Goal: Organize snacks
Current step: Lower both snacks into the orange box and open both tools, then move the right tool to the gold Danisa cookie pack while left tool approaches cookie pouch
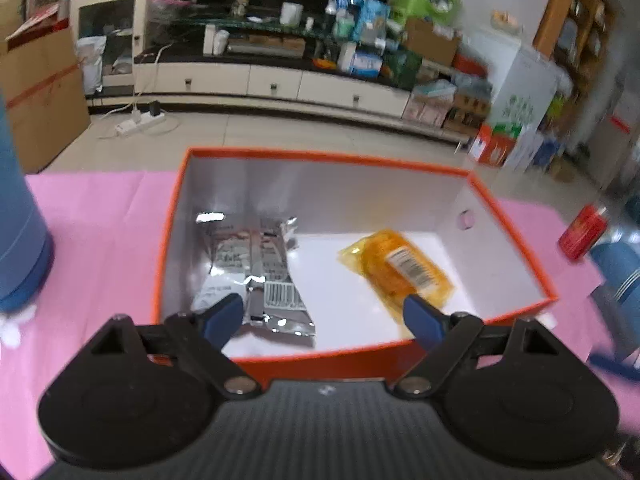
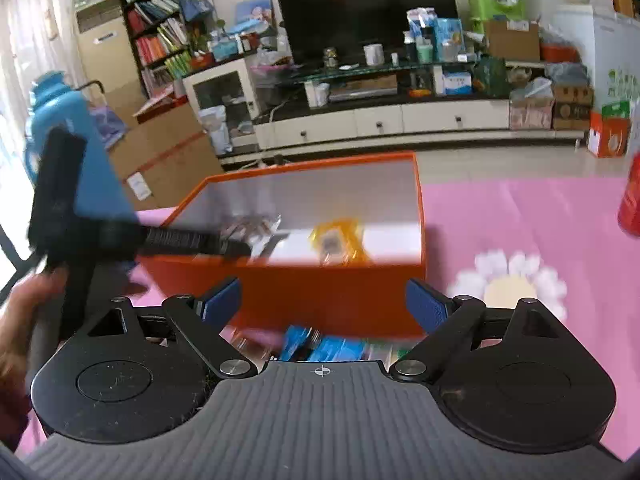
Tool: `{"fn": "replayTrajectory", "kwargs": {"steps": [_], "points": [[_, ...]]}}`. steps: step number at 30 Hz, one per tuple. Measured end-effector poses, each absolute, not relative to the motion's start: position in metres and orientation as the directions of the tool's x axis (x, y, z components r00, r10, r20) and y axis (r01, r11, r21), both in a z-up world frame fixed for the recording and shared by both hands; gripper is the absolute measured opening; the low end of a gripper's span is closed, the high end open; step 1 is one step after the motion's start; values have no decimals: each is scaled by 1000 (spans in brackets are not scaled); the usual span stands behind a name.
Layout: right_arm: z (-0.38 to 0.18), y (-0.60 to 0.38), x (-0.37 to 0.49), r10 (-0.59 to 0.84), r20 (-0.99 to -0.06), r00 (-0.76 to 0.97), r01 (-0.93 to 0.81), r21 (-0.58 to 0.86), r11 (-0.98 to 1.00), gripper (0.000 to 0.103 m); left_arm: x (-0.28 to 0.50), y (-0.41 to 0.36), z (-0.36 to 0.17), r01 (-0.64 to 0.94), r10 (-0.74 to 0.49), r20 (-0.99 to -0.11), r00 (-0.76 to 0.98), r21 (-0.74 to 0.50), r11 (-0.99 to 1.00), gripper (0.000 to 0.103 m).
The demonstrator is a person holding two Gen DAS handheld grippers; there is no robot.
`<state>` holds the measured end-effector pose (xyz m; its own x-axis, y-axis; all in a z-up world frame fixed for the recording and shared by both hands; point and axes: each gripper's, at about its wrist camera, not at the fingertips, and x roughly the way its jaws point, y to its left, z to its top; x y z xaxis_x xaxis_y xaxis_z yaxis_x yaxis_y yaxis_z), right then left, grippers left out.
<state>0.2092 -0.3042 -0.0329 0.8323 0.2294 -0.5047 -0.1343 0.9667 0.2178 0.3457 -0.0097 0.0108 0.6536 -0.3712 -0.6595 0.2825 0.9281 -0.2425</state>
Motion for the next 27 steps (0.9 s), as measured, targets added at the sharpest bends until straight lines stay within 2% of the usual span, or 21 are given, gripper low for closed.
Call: {"fn": "replayTrajectory", "kwargs": {"steps": [5,7,10,13,16,19,22,27], "points": [[-56,-314,142,231,-525,819,-114,246,963,79,267,8,31,305,-346,-606,717,-174,936,88],[-66,-323,120,242,-531,812,-99,282,954,80,228,18,21,313,-358,-613,705,-185,932,89],[-83,-321,99,356,-553,753,-161,369,915,80,185,32,-5,289,-359,-641,678,-216,932,89],[-100,-303,89,397,-598,696,-227,342,912,80,157,35,-26,304,-348,-666,659,-187,934,89],[-108,-289,82,383,-630,675,-277,265,924,80,148,31,-36,367,-326,-700,635,-98,925,89],[-112,-278,81,367,-659,656,-288,231,929,80,150,34,-49,366,-288,-717,635,-49,929,89],[-112,-273,88,374,-663,649,-293,236,927,82,164,39,-58,324,-282,-753,595,-97,941,89],[-117,-253,112,377,-680,629,-321,215,922,82,166,69,-53,241,-287,-729,622,-170,955,89]]}}
